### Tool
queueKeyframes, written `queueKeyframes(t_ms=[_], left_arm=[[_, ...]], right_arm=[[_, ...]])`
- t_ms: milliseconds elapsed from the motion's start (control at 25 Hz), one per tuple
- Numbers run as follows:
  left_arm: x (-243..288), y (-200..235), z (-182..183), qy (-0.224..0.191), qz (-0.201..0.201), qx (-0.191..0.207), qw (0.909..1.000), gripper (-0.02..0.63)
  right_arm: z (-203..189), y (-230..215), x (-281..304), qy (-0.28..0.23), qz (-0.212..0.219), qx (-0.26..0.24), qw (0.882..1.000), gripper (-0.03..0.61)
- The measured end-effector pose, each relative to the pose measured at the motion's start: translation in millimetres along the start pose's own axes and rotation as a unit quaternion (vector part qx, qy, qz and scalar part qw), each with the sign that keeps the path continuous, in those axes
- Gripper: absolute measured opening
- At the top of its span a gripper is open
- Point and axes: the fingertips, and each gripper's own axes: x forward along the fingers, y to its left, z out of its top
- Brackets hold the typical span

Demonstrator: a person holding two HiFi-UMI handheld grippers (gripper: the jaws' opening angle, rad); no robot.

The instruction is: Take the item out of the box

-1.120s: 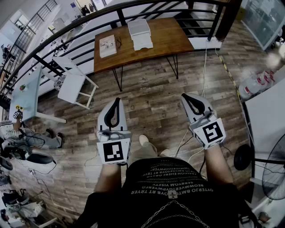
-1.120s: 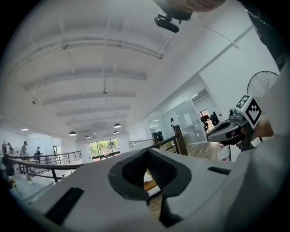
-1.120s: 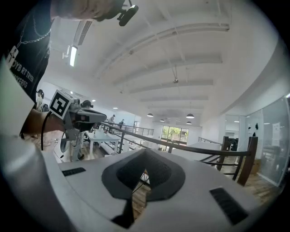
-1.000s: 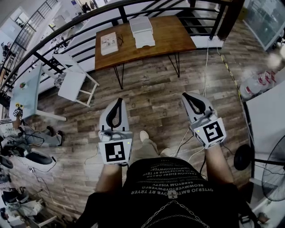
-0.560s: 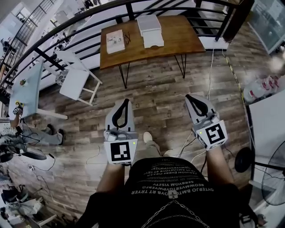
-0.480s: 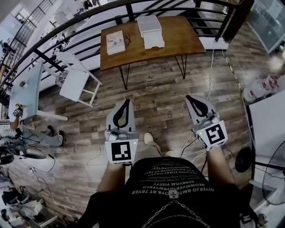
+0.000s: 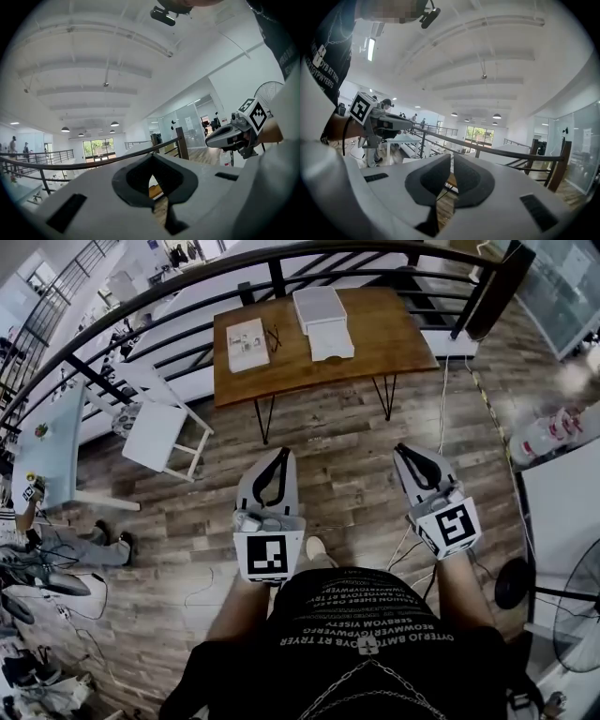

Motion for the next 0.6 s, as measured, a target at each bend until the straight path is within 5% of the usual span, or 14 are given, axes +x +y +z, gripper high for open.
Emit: queueKeyframes(t_ms=[600], left_arm=[[18, 85, -33, 0.016, -0.012, -0.028, 0.9994, 0.006]], right_arm=[[10, 15, 76, 0.02, -0.012, 0.01, 1.0, 0.103]])
